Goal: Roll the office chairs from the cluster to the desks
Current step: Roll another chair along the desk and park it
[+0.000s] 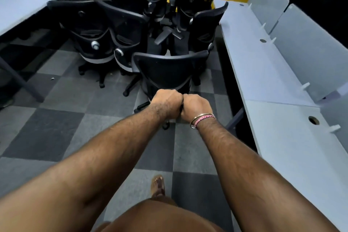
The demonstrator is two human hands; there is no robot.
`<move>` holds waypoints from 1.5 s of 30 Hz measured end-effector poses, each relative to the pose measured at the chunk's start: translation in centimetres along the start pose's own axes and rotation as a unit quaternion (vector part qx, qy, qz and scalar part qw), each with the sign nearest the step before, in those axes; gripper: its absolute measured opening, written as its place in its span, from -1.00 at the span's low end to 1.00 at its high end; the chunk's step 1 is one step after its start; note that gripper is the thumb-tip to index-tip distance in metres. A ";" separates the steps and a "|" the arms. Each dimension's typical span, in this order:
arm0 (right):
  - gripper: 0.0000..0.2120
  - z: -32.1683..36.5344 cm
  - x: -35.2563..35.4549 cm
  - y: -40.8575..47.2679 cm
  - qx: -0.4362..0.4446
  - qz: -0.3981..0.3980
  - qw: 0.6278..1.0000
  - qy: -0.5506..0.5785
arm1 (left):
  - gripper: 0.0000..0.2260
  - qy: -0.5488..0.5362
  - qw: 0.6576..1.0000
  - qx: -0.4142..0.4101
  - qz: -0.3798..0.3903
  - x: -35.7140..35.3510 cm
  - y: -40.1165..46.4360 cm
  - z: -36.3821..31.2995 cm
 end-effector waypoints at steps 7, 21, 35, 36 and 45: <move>-0.78 -4.7 -0.6 15.7 -0.005 -0.002 1.000 -0.004 | -0.80 -0.018 1.000 0.012 0.016 0.5 15.1 5.8; -0.69 -9.2 -9.4 41.3 0.155 0.016 0.988 -0.016 | -0.59 -0.008 0.990 0.134 0.039 -5.3 35.5 15.3; -0.79 -8.5 -13.6 48.0 0.210 0.100 0.972 -0.042 | -0.82 -0.057 0.977 0.165 0.123 -10.6 40.3 20.2; -0.79 -8.4 -13.6 47.9 0.208 0.103 0.972 -0.045 | -0.81 -0.057 0.978 0.159 0.124 -10.7 40.1 20.3; -0.86 -7.1 -13.1 46.0 0.119 0.124 0.980 -0.102 | -0.83 -0.055 0.988 0.054 0.136 -10.6 39.2 20.8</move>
Point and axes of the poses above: each hand's wrist, its own y-axis towards the middle knuckle, its own x-axis out of the back of the hand, z = x × y, the point moved 3 cm from there along y, towards the middle knuckle, and after that the axes turned 7 degrees about -x, right-handed, at the moved point
